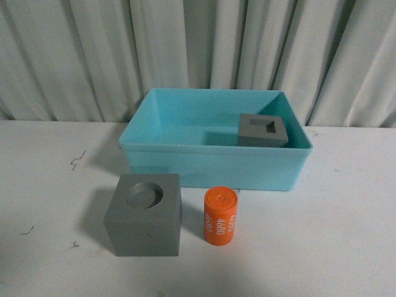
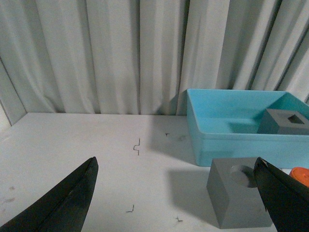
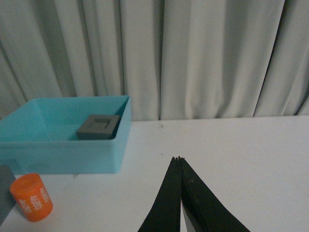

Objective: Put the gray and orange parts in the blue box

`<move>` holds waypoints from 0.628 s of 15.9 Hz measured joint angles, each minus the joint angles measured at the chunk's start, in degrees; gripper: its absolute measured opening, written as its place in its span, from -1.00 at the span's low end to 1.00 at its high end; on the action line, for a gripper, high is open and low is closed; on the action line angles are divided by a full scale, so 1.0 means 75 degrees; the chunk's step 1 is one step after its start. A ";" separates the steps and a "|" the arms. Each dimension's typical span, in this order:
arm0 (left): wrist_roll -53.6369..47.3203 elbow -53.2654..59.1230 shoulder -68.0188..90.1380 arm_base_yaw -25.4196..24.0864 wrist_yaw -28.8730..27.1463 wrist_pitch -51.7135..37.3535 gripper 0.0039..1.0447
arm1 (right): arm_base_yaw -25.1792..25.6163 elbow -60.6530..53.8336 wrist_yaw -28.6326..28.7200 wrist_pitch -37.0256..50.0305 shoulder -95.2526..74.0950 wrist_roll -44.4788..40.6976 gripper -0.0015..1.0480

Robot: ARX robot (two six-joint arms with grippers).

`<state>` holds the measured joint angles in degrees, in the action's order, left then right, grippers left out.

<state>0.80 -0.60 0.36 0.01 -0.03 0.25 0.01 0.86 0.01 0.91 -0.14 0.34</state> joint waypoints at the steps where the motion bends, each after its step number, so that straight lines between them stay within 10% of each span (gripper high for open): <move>1: 0.0000 0.0000 0.0000 0.0000 0.0000 -0.0017 0.88 | 0.0000 -0.0023 -0.0006 -0.0219 -0.0006 0.0000 -0.96; 4: 0.0000 0.0000 0.0000 0.0000 0.0000 -0.0009 0.88 | 0.0000 -0.0023 -0.0003 -0.0146 -0.0009 -0.0006 -0.84; 10: 0.0000 0.0000 0.0000 0.0000 0.0000 -0.0009 0.88 | 0.0000 -0.0023 -0.0003 -0.0149 -0.0009 -0.0006 0.51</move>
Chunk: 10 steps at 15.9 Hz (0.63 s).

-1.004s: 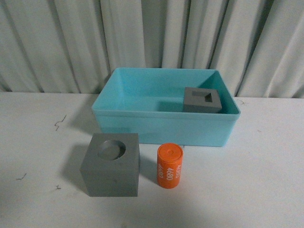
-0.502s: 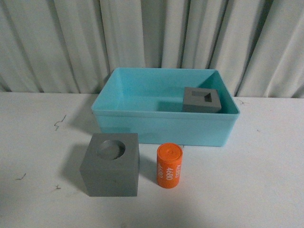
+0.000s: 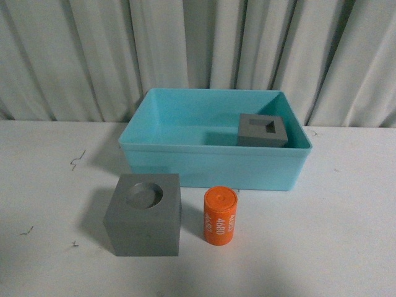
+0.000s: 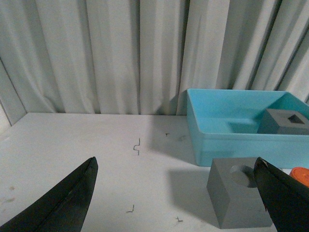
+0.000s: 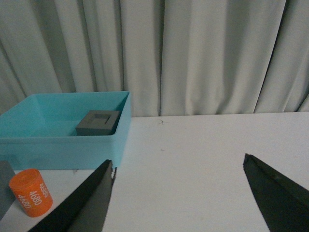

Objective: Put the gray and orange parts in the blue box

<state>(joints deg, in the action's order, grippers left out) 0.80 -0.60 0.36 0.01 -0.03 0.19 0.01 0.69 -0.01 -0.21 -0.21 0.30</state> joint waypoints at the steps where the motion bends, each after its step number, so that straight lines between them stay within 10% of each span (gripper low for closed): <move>1: 0.0000 0.0000 0.0000 0.0000 0.0000 0.0000 0.88 | 0.0000 0.0003 0.0000 0.0000 0.0000 0.0000 0.75; 5: 0.1204 -0.1862 0.3037 -0.0154 0.1160 0.3407 0.88 | -0.0003 0.0000 0.0006 0.0003 0.0003 0.0000 0.87; 10: 0.1276 -0.3407 0.6997 0.1230 0.0883 0.0787 0.88 | 0.0000 0.0000 0.0000 0.0000 0.0003 0.0000 0.87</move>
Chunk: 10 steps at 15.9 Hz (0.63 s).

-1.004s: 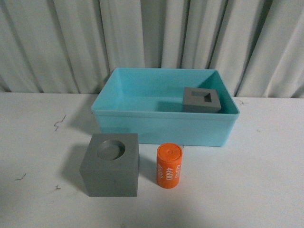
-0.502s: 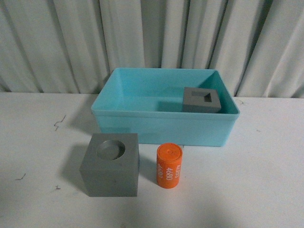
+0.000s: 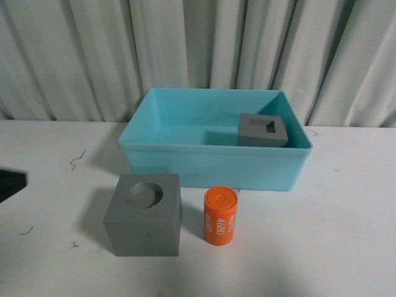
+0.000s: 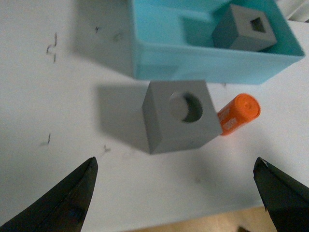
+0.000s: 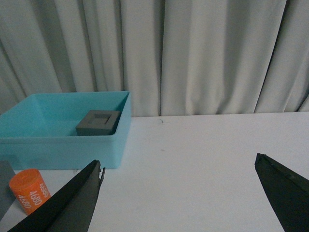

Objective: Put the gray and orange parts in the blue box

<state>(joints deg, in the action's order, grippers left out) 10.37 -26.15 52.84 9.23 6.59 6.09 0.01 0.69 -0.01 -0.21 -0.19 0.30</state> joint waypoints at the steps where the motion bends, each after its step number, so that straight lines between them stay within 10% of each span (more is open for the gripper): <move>1: -0.0114 -0.0326 0.0606 0.0326 -0.0111 -0.0478 0.88 | 0.0000 0.0000 0.0000 0.0000 0.0000 0.0000 0.87; 10: -0.1999 -0.1405 0.4476 0.1093 -0.0350 -0.2614 0.88 | 0.0000 0.0000 0.0000 0.0000 -0.0003 0.0000 0.87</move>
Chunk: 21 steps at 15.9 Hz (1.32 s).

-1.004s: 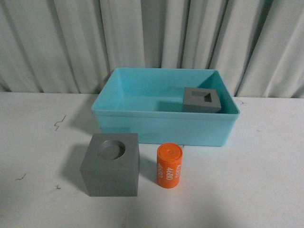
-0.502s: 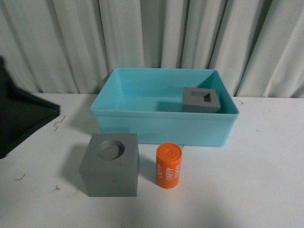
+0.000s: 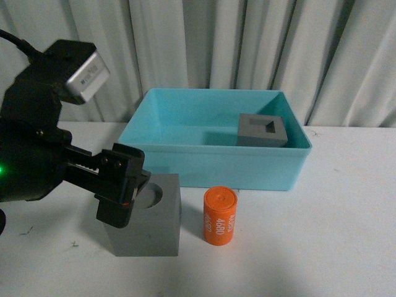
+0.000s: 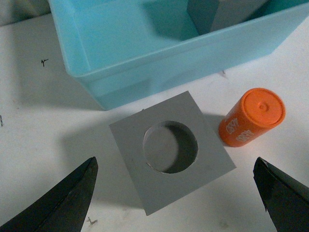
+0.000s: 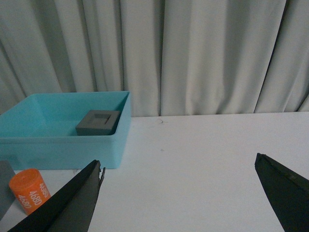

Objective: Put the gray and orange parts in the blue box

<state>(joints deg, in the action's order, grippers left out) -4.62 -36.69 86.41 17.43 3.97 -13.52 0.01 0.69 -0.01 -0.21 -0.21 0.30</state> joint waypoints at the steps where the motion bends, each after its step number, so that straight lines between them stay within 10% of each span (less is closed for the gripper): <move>1: -0.0070 -0.0096 0.0254 -0.0012 -0.0020 -0.0102 0.88 | 0.0000 0.0000 0.0000 0.0000 0.0000 0.0000 0.87; 21: -0.0388 -0.1271 0.2477 -0.0265 -0.0624 -0.0216 0.88 | 0.0000 0.0000 0.0000 0.0000 0.0003 0.0003 0.87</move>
<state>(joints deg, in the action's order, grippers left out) -7.53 -46.22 104.99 15.44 -0.71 -15.14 0.01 0.69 -0.01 -0.21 -0.19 0.32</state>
